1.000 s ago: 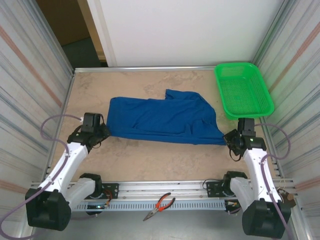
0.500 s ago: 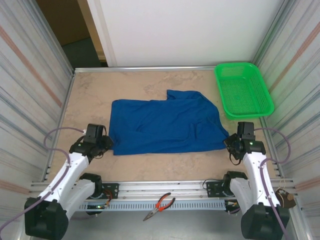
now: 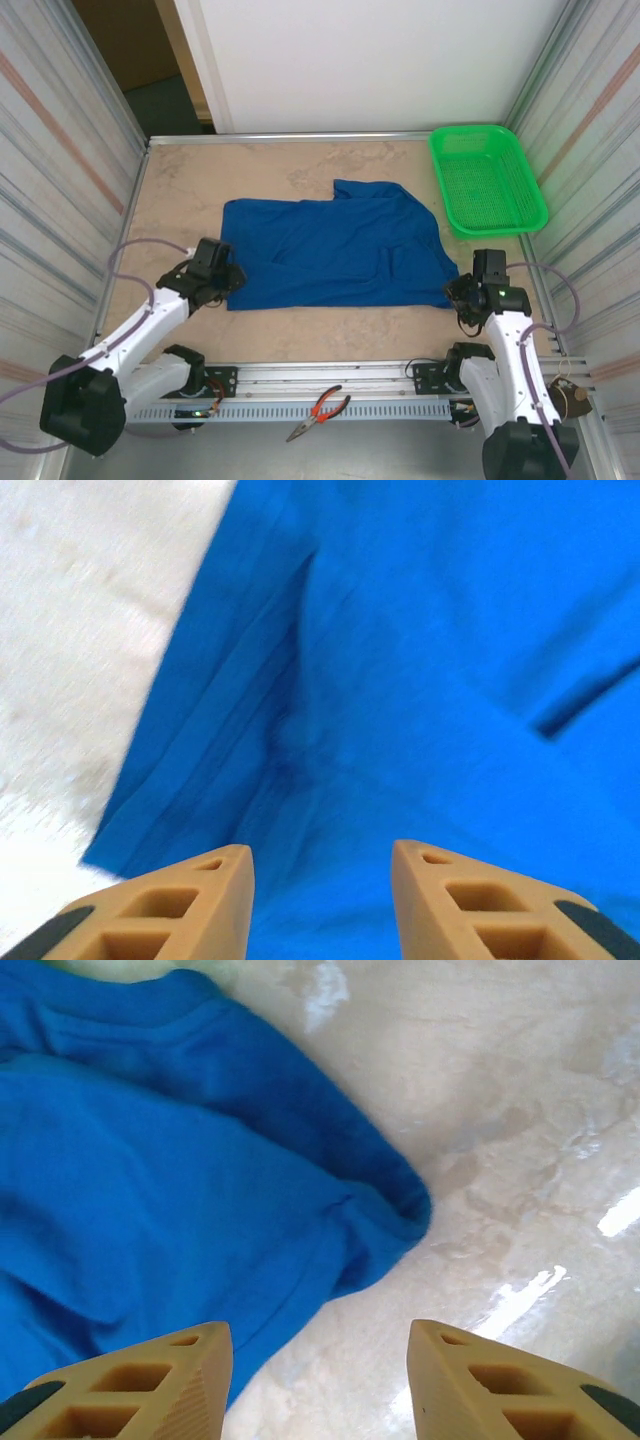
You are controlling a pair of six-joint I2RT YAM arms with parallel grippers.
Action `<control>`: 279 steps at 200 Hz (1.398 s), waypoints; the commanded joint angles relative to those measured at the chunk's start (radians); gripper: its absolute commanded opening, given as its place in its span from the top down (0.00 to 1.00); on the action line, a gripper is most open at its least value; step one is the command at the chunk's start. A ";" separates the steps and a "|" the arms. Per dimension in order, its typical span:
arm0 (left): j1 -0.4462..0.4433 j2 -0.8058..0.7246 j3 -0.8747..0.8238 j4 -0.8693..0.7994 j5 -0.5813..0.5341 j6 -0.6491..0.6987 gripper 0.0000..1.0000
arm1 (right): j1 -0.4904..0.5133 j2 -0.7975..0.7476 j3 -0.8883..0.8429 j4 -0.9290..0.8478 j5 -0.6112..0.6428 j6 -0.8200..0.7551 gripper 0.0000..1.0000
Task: Fold the inside-out t-shirt
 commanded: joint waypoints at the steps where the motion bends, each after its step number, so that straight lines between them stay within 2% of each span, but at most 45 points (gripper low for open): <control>1: 0.012 0.073 0.088 0.065 0.004 0.064 0.59 | 0.044 0.077 0.064 0.088 -0.063 0.028 0.58; 39: 0.038 0.276 0.147 0.184 0.111 0.112 0.56 | 0.140 0.391 0.095 0.313 -0.109 0.001 0.64; 63: 0.046 0.377 0.137 0.217 0.130 0.108 0.56 | 0.163 0.477 0.078 0.341 -0.045 0.019 0.67; 90: 0.047 0.358 0.051 0.232 0.126 0.062 0.57 | 0.164 0.395 0.007 0.278 0.004 0.075 0.62; 121: 0.046 0.231 -0.068 0.174 0.079 -0.001 0.56 | 0.163 0.212 -0.082 0.177 0.030 0.153 0.56; 152: 0.046 0.077 -0.157 0.073 0.047 -0.055 0.56 | 0.167 0.086 -0.143 0.102 0.005 0.219 0.55; 176: 0.066 -0.052 -0.160 0.011 0.049 -0.037 0.55 | 0.208 0.010 -0.082 0.069 -0.002 0.248 0.55; 191: 0.097 -0.097 -0.101 -0.008 0.044 0.015 0.48 | 0.244 0.021 0.019 0.088 0.023 0.187 0.54; 209: 0.181 -0.075 -0.013 0.023 0.099 0.085 0.44 | 0.264 0.172 0.202 0.136 0.008 0.061 0.54; 243: 0.362 0.149 0.182 0.100 0.251 0.198 0.42 | 0.316 0.679 0.661 0.171 -0.081 -0.218 0.49; 264: 0.392 0.328 0.343 0.089 0.257 0.274 0.41 | 0.325 0.970 0.939 0.130 -0.143 -0.314 0.47; 279: 0.400 0.443 0.444 0.078 0.252 0.317 0.41 | 0.338 1.165 1.144 0.081 -0.133 -0.373 0.47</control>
